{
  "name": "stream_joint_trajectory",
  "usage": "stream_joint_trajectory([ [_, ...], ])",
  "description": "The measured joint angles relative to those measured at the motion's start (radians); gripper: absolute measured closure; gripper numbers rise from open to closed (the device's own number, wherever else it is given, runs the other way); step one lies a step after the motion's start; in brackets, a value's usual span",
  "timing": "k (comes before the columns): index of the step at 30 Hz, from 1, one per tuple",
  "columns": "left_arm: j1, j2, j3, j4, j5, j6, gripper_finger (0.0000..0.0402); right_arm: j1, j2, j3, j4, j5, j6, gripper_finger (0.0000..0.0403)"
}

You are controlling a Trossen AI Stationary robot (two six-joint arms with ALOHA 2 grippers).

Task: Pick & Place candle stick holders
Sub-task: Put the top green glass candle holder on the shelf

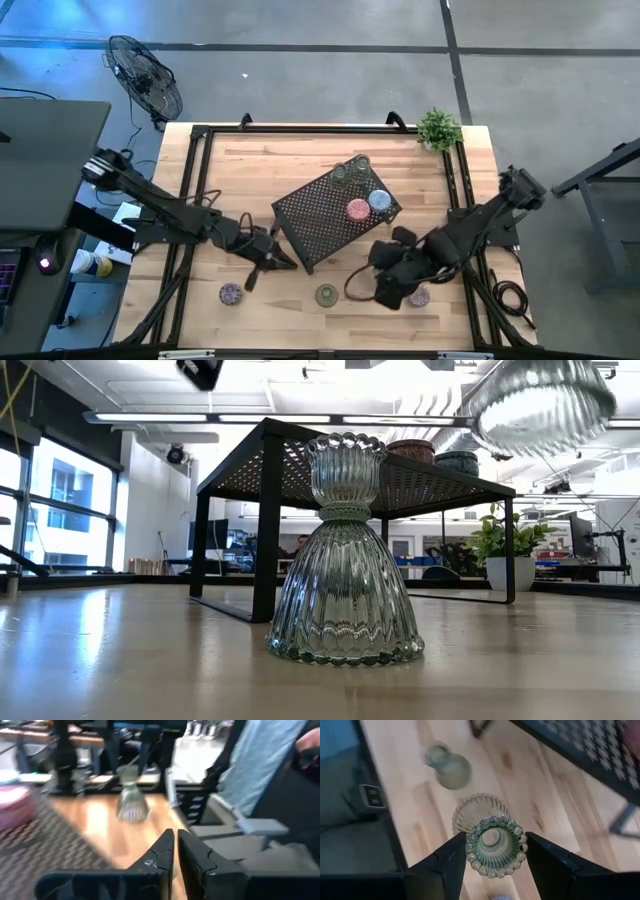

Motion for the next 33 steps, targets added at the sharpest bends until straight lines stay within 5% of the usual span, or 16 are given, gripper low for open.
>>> stream_joint_trajectory([
  [9,0.001,0.231,0.148,0.029,0.024,-0.071,0.0237,0.000,0.156,0.233,0.000,0.038,-0.185,0.0219],
  [16,0.003,0.345,0.242,0.089,0.022,-0.070,0.0138,0.000,0.164,0.265,0.050,0.056,-0.254,0.0219],
  [33,0.012,0.479,0.377,0.114,-0.035,-0.063,0.0121,-0.015,0.164,0.265,0.161,0.108,-0.360,0.0220],
])
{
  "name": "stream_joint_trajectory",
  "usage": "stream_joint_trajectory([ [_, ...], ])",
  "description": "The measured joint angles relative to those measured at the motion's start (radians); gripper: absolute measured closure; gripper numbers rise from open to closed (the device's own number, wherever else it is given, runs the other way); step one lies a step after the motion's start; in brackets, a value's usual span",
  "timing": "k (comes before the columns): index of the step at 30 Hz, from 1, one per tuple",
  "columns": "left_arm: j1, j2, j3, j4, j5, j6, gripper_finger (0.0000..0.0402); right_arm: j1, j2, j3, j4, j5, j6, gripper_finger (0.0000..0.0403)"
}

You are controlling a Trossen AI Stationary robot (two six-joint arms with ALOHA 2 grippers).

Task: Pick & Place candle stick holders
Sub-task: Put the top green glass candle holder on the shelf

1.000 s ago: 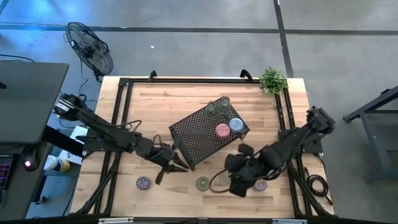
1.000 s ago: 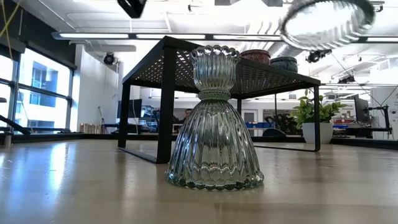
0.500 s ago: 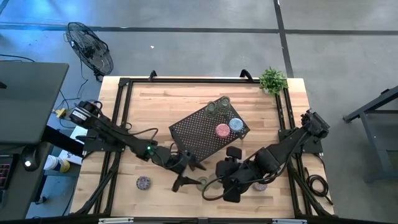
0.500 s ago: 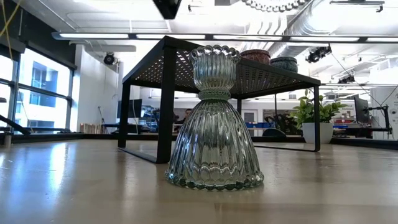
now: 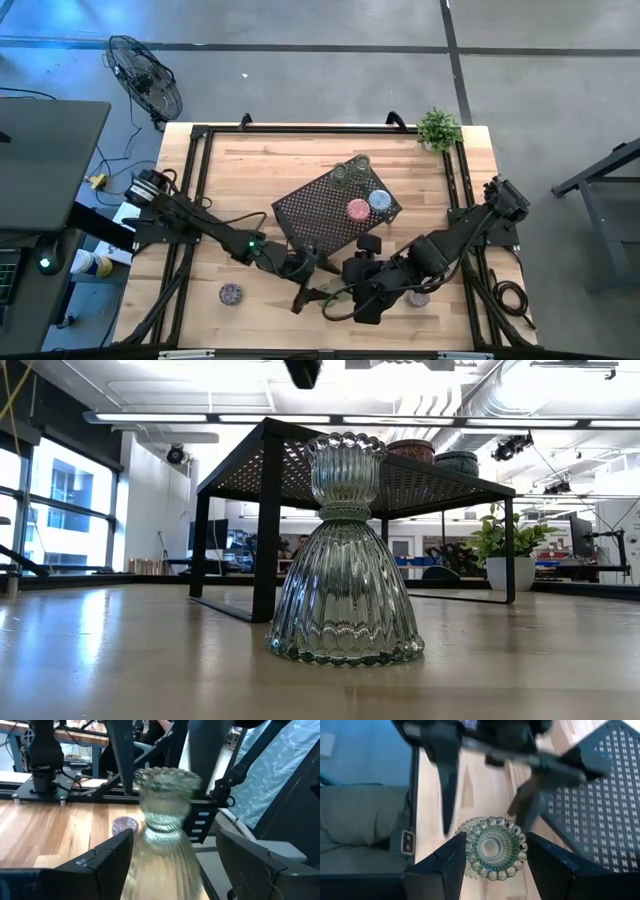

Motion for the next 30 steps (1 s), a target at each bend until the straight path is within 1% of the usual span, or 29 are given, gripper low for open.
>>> stream_joint_trajectory([
  [3,0.014,0.023,0.021,0.021,0.003,-0.006,0.0121,0.000,0.000,0.000,0.039,0.001,-0.018,0.0220],
  [7,0.029,0.032,0.039,0.044,0.034,-0.007,0.0122,0.000,0.000,0.000,0.060,0.016,-0.033,0.0220],
  [10,0.030,0.033,0.040,0.045,0.040,0.003,0.0137,0.000,0.000,0.000,0.068,0.021,-0.044,0.0220],
  [13,0.030,0.033,0.040,0.048,0.055,0.022,0.0177,0.000,0.000,0.000,0.073,0.023,-0.051,0.0220],
  [18,0.029,0.032,0.040,0.052,0.076,0.078,0.0277,0.000,0.000,-0.001,0.076,0.032,-0.059,0.0220],
  [19,0.029,0.032,0.040,0.055,0.087,0.087,0.0285,0.000,0.000,-0.001,0.076,0.033,-0.061,0.0220],
  [24,0.031,0.029,0.041,0.050,0.110,0.119,0.0284,0.008,0.000,-0.001,0.078,0.107,-0.071,0.0211],
  [30,0.045,-0.018,0.037,-0.124,0.074,0.149,0.0284,0.022,-0.018,-0.001,0.075,0.194,-0.100,0.0161],
])
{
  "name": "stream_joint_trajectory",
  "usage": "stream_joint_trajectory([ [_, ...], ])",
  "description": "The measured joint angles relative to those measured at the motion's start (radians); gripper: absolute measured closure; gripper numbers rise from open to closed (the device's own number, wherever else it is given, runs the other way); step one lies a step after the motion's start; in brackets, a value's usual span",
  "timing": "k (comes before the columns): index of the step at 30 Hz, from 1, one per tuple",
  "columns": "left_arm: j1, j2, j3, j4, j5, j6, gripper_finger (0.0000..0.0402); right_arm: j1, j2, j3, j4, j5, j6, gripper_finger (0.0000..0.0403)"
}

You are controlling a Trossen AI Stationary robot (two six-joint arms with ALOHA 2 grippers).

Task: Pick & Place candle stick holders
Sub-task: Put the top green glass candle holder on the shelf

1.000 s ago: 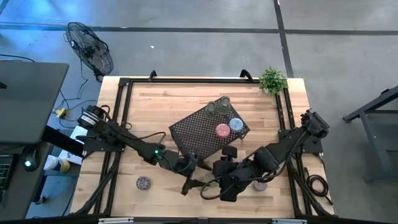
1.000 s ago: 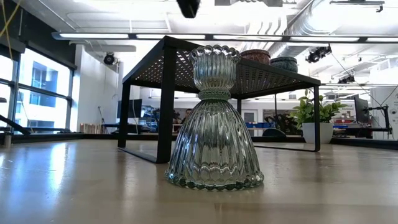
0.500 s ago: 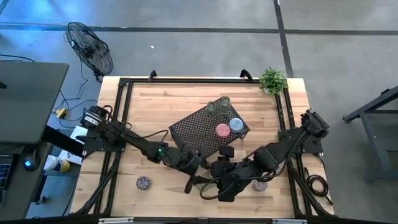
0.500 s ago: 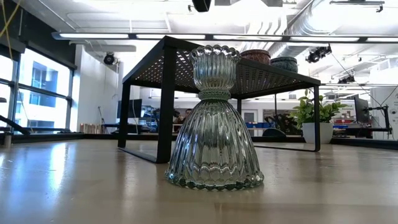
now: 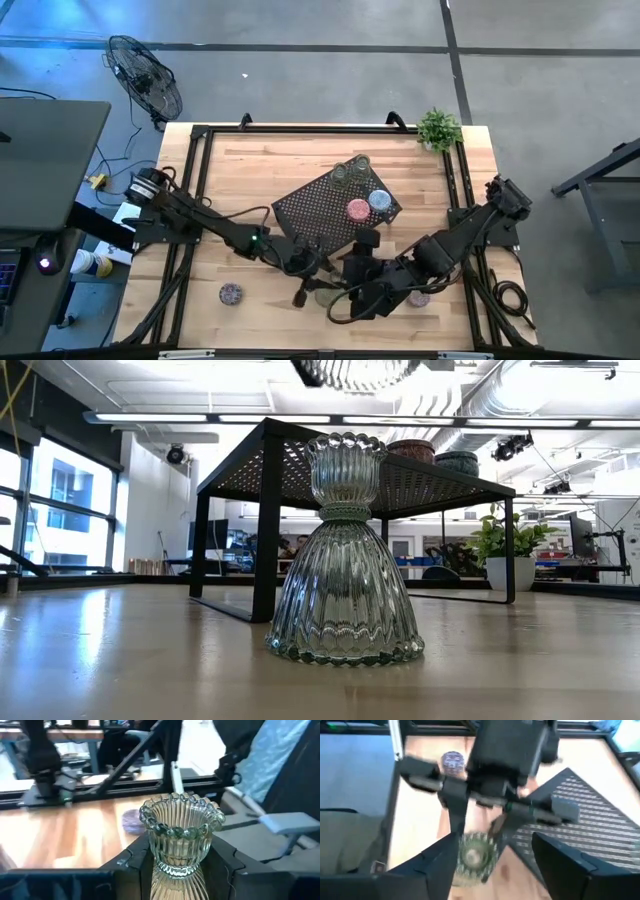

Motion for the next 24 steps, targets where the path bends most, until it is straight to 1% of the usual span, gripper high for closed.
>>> stream_joint_trajectory([
  [3,0.020,-0.047,0.003,-0.054,-0.037,0.017,0.0284,0.007,-0.029,0.000,-0.045,0.032,-0.018,0.0141],
  [6,0.050,-0.093,0.001,-0.163,-0.062,0.035,0.0284,0.010,-0.070,-0.001,-0.131,0.061,-0.005,0.0144],
  [8,0.076,-0.129,0.001,-0.222,-0.073,0.041,0.0284,0.019,-0.106,-0.037,-0.172,0.117,0.012,0.0167],
  [11,0.113,-0.197,-0.004,-0.278,-0.097,0.058,0.0284,0.022,-0.179,-0.150,-0.145,0.144,0.016,0.0228],
  [14,0.158,-0.266,-0.042,-0.309,-0.104,0.075,0.0284,0.023,-0.279,-0.310,-0.033,0.154,-0.001,0.0305],
  [16,0.197,-0.300,-0.071,-0.290,-0.101,0.079,0.0284,0.016,-0.353,-0.429,0.072,0.159,-0.036,0.0356],
  [17,0.220,-0.320,-0.091,-0.284,-0.096,0.079,0.0284,0.006,-0.387,-0.485,0.130,0.161,-0.059,0.0378],
  [18,0.244,-0.330,-0.111,-0.264,-0.079,0.078,0.0284,-0.003,-0.422,-0.543,0.194,0.161,-0.085,0.0390],
  [19,0.270,-0.332,-0.124,-0.226,-0.065,0.077,0.0284,-0.010,-0.457,-0.597,0.258,0.162,-0.110,0.0393],
  [20,0.297,-0.332,-0.139,-0.202,-0.050,0.075,0.0284,-0.020,-0.487,-0.651,0.325,0.166,-0.136,0.0388],
  [22,0.352,-0.330,-0.163,-0.198,-0.021,0.059,0.0284,-0.049,-0.538,-0.742,0.449,0.163,-0.191,0.0376],
  [24,0.396,-0.317,-0.172,-0.152,0.008,0.054,0.0284,-0.072,-0.575,-0.819,0.547,0.142,-0.232,0.0374],
])
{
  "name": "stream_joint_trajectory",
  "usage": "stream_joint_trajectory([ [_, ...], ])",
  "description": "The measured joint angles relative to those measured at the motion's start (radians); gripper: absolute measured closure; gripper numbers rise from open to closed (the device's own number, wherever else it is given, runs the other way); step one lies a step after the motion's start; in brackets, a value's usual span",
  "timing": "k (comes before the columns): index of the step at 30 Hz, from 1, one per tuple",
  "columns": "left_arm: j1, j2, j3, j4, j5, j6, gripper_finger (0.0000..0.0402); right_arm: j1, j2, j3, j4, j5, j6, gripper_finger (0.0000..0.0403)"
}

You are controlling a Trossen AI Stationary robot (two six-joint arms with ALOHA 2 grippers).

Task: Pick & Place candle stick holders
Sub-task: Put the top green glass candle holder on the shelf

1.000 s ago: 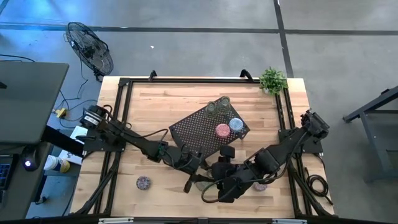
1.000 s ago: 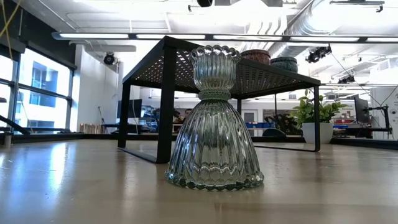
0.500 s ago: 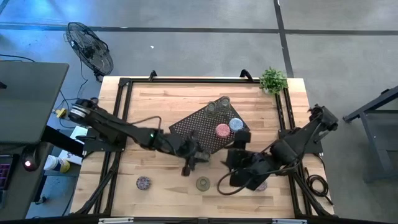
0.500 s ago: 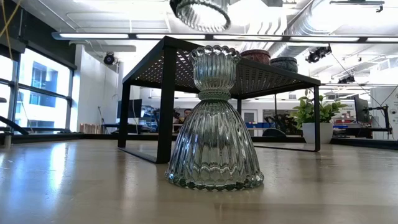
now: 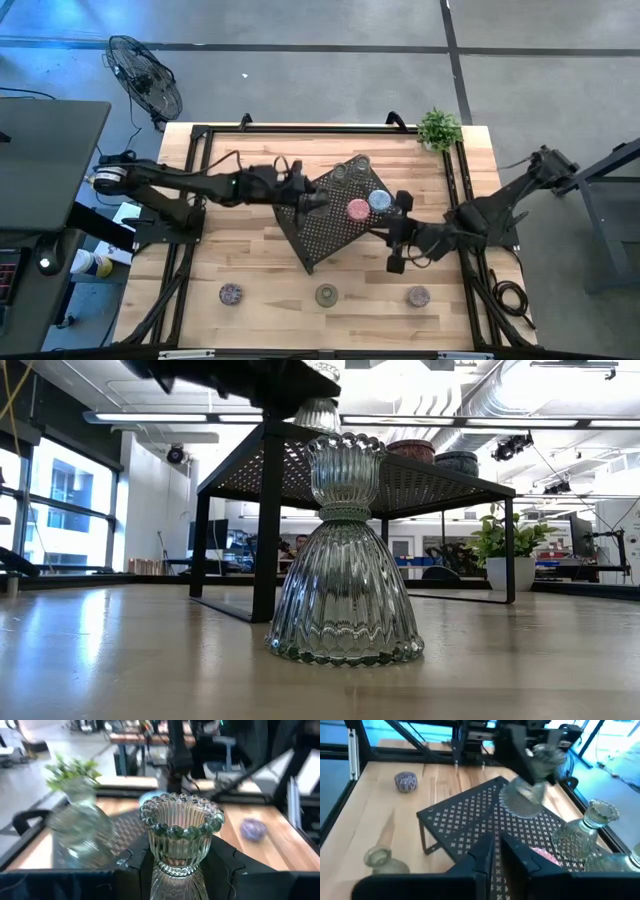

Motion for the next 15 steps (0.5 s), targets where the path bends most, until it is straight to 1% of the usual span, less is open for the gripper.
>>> stream_joint_trajectory([
  [2,0.029,0.001,-0.015,0.033,0.025,0.001,0.0284,-0.025,-0.024,-0.056,0.083,-0.027,-0.040,0.0381],
  [4,0.043,0.001,-0.036,0.055,0.041,0.019,0.0284,-0.041,-0.043,-0.097,0.129,-0.057,-0.064,0.0395],
  [6,0.043,0.002,-0.066,0.085,0.043,0.034,0.0284,-0.052,-0.056,-0.120,0.169,-0.074,-0.085,0.0400],
  [11,0.054,0.002,-0.152,0.236,0.039,0.056,0.0284,-0.062,-0.062,-0.125,0.182,-0.094,-0.113,0.0393],
  [15,0.095,0.002,-0.192,0.317,0.048,0.050,0.0284,-0.062,-0.062,-0.124,0.193,-0.098,-0.142,0.0401],
])
